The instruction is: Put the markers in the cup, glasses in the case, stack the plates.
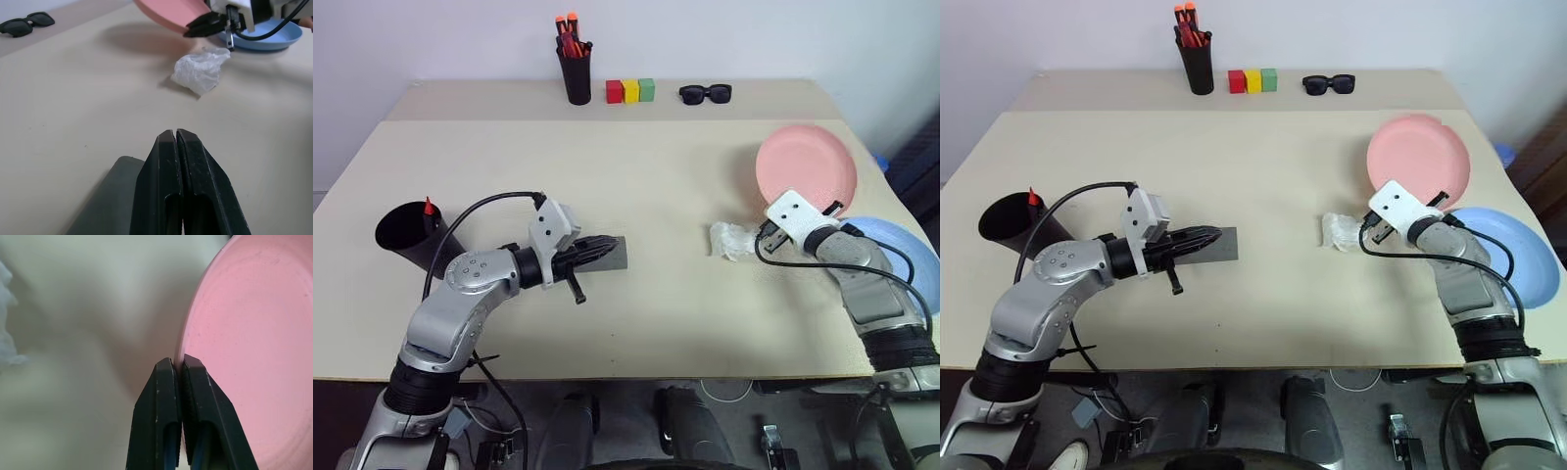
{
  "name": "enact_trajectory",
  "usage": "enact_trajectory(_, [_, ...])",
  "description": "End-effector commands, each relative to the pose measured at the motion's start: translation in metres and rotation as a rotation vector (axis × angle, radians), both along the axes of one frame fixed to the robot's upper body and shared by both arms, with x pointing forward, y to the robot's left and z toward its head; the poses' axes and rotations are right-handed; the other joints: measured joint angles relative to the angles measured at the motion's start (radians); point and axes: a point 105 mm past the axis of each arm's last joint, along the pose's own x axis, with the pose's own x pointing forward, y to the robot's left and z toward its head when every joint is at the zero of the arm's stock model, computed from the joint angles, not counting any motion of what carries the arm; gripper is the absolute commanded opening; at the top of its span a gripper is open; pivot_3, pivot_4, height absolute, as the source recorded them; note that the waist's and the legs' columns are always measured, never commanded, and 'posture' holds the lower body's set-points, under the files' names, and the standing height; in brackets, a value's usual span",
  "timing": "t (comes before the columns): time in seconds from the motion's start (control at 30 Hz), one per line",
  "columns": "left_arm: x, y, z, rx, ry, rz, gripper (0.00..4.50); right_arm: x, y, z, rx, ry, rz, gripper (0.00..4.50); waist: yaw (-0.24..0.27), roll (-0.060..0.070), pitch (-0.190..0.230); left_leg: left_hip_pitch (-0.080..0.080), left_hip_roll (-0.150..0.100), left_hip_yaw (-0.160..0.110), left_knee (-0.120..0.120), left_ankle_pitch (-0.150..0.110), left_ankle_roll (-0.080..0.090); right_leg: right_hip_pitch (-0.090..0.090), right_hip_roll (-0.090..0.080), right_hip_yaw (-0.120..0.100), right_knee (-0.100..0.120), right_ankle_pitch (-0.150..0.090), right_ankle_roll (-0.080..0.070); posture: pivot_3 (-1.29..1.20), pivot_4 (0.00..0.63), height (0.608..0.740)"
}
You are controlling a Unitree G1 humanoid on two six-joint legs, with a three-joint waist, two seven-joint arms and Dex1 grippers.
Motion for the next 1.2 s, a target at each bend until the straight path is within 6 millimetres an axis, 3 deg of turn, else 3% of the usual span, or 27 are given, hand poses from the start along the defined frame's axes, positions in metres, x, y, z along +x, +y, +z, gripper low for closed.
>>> enact_trajectory(0.03, [-0.002, -0.007, 0.006, -0.012, -0.033, -0.035, 0.00, -0.018, -0.014, 0.035, -0.062, -0.072, -0.013, 0.05, 0.005, 0.000, 0.000, 0.000, 0.000, 0.000, 0.000, 0.000, 0.000, 0.000, 0.000, 0.000, 0.000, 0.000, 0.000, 0.00, 0.150, 0.740])
enact_trajectory(0.13, [-0.001, -0.011, 0.006, -0.020, -0.027, -0.053, 0.00, -0.046, -0.036, 0.039, -0.067, 0.001, -0.051, 0.05, 0.011, 0.000, 0.000, -0.001, 0.000, 0.000, 0.000, 0.000, 0.000, 0.000, -0.001, 0.000, 0.000, 0.000, 0.000, 0.00, 0.150, 0.740])
enact_trajectory(0.27, [0.001, -0.016, 0.005, -0.022, -0.023, -0.088, 0.00, -0.086, -0.063, 0.024, -0.052, 0.168, -0.116, 0.05, 0.007, 0.000, 0.000, 0.000, -0.001, 0.000, 0.000, 0.000, 0.000, 0.002, -0.001, 0.000, -0.001, 0.000, 0.001, 0.00, 0.150, 0.740])
enact_trajectory(0.37, [0.003, -0.019, 0.005, -0.020, -0.026, -0.103, 0.00, -0.101, -0.073, 0.013, -0.026, 0.251, -0.156, 0.05, -0.005, 0.000, 0.000, 0.001, 0.000, 0.001, 0.000, 0.000, 0.000, 0.002, 0.000, 0.001, -0.001, -0.001, 0.000, 0.00, 0.150, 0.740])
enact_trajectory(0.5, [0.006, -0.022, 0.007, -0.021, -0.034, -0.118, 0.00, -0.111, -0.072, 0.001, -0.001, 0.340, -0.167, 1.40, -0.005, 0.001, 0.000, 0.003, 0.000, 0.002, 0.001, 0.000, 0.001, 0.002, 0.002, 0.002, 0.000, -0.001, -0.004, 0.00, 0.150, 0.740])
enact_trajectory(0.63, [0.007, -0.021, 0.007, -0.020, -0.037, -0.120, 0.00, -0.097, -0.053, 0.014, 0.045, 0.246, -0.114, 3.35, -0.005, 0.001, 0.000, 0.003, 0.000, 0.002, 0.002, 0.000, 0.001, 0.002, 0.001, 0.002, 0.000, -0.001, -0.004, 0.00, 0.150, 0.740])
enact_trajectory(0.8, [0.008, -0.021, 0.007, -0.023, -0.045, -0.116, 0.00, -0.084, 0.002, 0.026, 0.247, 0.197, 0.082, 3.35, 0.001, 0.001, 0.000, 0.001, 0.000, 0.000, 0.002, 0.000, 0.001, 0.002, 0.001, 0.001, 0.000, 0.000, -0.001, 0.00, 0.150, 0.740])
enact_trajectory(0.97, [0.007, -0.022, 0.008, -0.030, -0.049, -0.108, 0.00, -0.071, 0.043, 0.018, 0.338, 0.207, 0.214, 3.35, 0.004, 0.000, 0.000, 0.000, 0.000, -0.001, 0.002, 0.000, 0.001, 0.002, 0.000, 0.001, -0.001, 0.000, 0.000, 0.00, 0.150, 0.740])
enact_trajectory(1.07, [0.005, -0.021, 0.007, -0.030, -0.049, -0.104, 0.00, -0.058, 0.059, 0.002, 0.341, 0.232, 0.238, 3.35, 0.003, 0.000, 0.000, 0.001, 0.000, 0.000, 0.002, 0.000, 0.001, 0.002, 0.000, 0.001, -0.001, 0.000, -0.001, 0.00, 0.150, 0.740])
enact_trajectory(1.2, [0.005, -0.019, 0.007, -0.033, -0.048, -0.087, 0.00, -0.041, 0.061, -0.018, 0.346, 0.244, 0.180, 3.35, 0.002, 0.000, 0.000, 0.001, 0.000, 0.000, 0.002, 0.000, 0.001, 0.001, 0.000, 0.001, 0.000, 0.000, -0.001, 0.00, 0.150, 0.740])
